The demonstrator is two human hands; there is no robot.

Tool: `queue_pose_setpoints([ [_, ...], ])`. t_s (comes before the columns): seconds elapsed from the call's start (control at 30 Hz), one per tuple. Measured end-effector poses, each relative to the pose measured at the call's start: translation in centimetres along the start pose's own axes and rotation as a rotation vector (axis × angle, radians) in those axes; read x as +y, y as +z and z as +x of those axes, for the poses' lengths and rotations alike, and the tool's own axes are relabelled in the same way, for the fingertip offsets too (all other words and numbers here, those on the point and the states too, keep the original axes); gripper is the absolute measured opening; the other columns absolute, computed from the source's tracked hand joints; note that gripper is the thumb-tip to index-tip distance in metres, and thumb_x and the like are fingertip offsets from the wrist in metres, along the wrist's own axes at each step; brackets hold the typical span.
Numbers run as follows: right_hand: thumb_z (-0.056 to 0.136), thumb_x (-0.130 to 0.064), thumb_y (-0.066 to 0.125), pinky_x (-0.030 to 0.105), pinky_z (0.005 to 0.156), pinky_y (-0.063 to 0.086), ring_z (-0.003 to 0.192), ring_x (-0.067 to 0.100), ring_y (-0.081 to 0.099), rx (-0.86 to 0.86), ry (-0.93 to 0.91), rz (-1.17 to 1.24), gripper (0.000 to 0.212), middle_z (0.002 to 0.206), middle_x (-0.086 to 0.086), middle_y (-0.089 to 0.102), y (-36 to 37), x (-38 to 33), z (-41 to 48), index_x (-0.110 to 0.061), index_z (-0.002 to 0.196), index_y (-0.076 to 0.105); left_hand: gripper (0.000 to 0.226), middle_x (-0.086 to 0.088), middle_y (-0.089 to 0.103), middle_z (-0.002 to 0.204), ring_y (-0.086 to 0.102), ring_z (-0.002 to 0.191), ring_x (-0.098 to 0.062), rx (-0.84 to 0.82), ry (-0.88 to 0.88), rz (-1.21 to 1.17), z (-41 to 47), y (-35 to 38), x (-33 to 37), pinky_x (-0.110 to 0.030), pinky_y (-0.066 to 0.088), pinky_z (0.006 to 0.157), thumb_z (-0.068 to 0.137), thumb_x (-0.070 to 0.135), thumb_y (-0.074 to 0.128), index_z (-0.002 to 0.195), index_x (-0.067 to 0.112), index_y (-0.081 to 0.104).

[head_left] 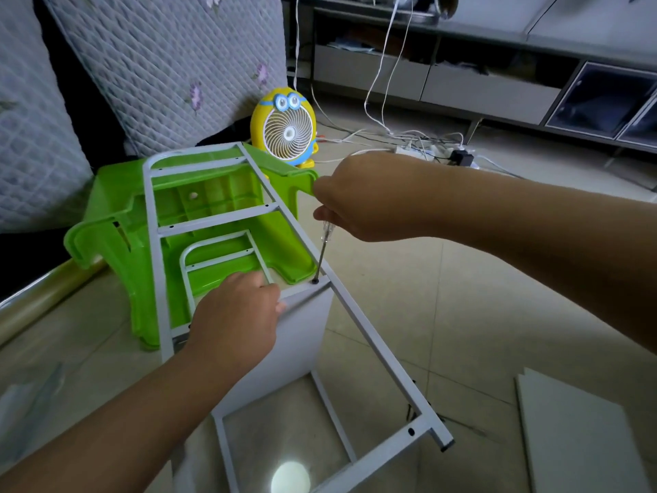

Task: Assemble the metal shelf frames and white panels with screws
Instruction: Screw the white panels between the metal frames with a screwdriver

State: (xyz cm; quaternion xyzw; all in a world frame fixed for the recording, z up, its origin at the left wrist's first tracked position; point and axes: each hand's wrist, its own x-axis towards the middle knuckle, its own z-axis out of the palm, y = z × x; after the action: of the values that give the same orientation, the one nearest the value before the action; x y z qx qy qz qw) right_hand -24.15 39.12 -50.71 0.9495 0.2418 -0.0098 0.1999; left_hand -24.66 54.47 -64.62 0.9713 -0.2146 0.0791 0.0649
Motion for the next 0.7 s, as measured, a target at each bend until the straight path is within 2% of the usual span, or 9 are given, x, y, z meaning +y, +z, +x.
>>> queue_pose_setpoints([
  [0.03, 0.1, -0.028, 0.031, 0.028, 0.064, 0.029, 0.062, 0.02, 0.033, -0.011, -0.002, -0.013, 0.034, 0.078, 0.006, 0.046, 0.0, 0.0, -0.1, -0.004, 0.111, 0.053, 0.018, 0.0, 0.037, 0.076, 0.051, 0.084, -0.024, 0.014, 0.015, -0.009, 0.0, 0.2, -0.1, -0.027, 0.028, 0.059, 0.091, 0.024, 0.053, 0.084, 0.009, 0.061],
  [0.1, 0.1, -0.024, 0.035, 0.028, 0.065, 0.032, 0.055, 0.016, 0.03, -0.048, -0.02, -0.045, 0.029, 0.068, 0.003, 0.041, 0.0, 0.0, -0.2, -0.005, 0.106, 0.056, 0.018, -0.003, 0.043, 0.064, 0.053, 0.066, -0.027, 0.047, 0.064, -0.07, 0.3, -0.2, 0.0, -0.025, 0.026, 0.051, 0.076, 0.016, 0.073, 0.066, 0.007, 0.061],
  [0.2, 0.099, -0.018, 0.037, 0.028, 0.058, 0.032, 0.05, 0.008, 0.023, -0.111, -0.11, -0.135, 0.023, 0.061, -0.004, 0.027, 0.0, 0.0, -0.1, -0.007, 0.106, 0.056, 0.015, -0.003, 0.048, 0.075, 0.054, 0.08, -0.026, 0.001, 0.022, -0.057, 0.3, 0.1, -0.1, -0.027, 0.029, 0.057, 0.086, 0.022, 0.062, 0.078, 0.009, 0.062],
  [0.23, 0.099, -0.017, 0.036, 0.027, 0.057, 0.032, 0.05, 0.008, 0.023, -0.134, -0.134, -0.16, 0.024, 0.062, -0.004, 0.027, 0.0, 0.0, -0.1, -0.007, 0.108, 0.055, 0.015, -0.005, 0.049, 0.073, 0.055, 0.078, -0.027, 0.025, 0.041, -0.067, 0.4, 0.0, -0.2, -0.027, 0.029, 0.056, 0.084, 0.021, 0.065, 0.076, 0.008, 0.063],
  [0.27, 0.099, -0.017, 0.035, 0.028, 0.059, 0.032, 0.051, 0.01, 0.025, -0.153, -0.15, -0.175, 0.024, 0.063, -0.004, 0.029, 0.0, 0.0, 0.0, -0.006, 0.109, 0.054, 0.015, -0.006, 0.049, 0.071, 0.055, 0.076, -0.028, 0.039, 0.039, -0.076, 0.3, 0.0, -0.2, -0.028, 0.029, 0.056, 0.082, 0.02, 0.067, 0.076, 0.006, 0.065],
  [0.33, 0.099, -0.022, 0.035, 0.028, 0.065, 0.033, 0.06, 0.014, 0.033, -0.176, -0.176, -0.196, 0.027, 0.073, -0.001, 0.043, 0.0, 0.0, 0.0, -0.007, 0.113, 0.052, 0.02, -0.006, 0.05, 0.082, 0.053, 0.089, -0.027, 0.009, 0.021, -0.059, 0.2, 0.2, -0.3, -0.028, 0.029, 0.061, 0.091, 0.024, 0.055, 0.091, 0.007, 0.065],
  [0.43, 0.097, -0.021, 0.04, 0.029, 0.058, 0.035, 0.071, 0.017, 0.036, -0.152, -0.234, -0.27, 0.023, 0.096, 0.006, 0.054, 0.0, -0.1, 0.2, -0.009, 0.114, 0.049, 0.03, -0.001, 0.04, 0.092, 0.046, 0.104, -0.021, -0.018, 0.053, -0.025, 0.3, 0.0, -0.4, -0.026, 0.027, 0.067, 0.098, 0.032, 0.035, 0.108, 0.014, 0.058],
  [0.5, 0.096, -0.017, 0.041, 0.028, 0.052, 0.032, 0.069, 0.018, 0.036, -0.154, -0.268, -0.322, 0.02, 0.096, 0.006, 0.055, -0.2, -0.3, 0.7, -0.011, 0.111, 0.051, 0.032, 0.001, 0.033, 0.089, 0.044, 0.107, -0.019, -0.035, 0.058, -0.02, 0.4, 0.0, -0.3, -0.025, 0.025, 0.067, 0.099, 0.034, 0.033, 0.11, 0.015, 0.057],
  [0.7, 0.098, -0.026, 0.04, 0.028, 0.065, 0.036, 0.091, 0.028, 0.056, -0.204, -0.342, -0.395, 0.027, 0.104, 0.01, 0.059, -1.0, -1.1, 2.0, -0.008, 0.11, 0.055, 0.032, -0.001, 0.037, 0.089, 0.046, 0.106, -0.019, -0.091, 0.066, 0.008, 1.0, 0.0, -0.6, -0.025, 0.027, 0.066, 0.099, 0.034, 0.035, 0.107, 0.014, 0.058],
])
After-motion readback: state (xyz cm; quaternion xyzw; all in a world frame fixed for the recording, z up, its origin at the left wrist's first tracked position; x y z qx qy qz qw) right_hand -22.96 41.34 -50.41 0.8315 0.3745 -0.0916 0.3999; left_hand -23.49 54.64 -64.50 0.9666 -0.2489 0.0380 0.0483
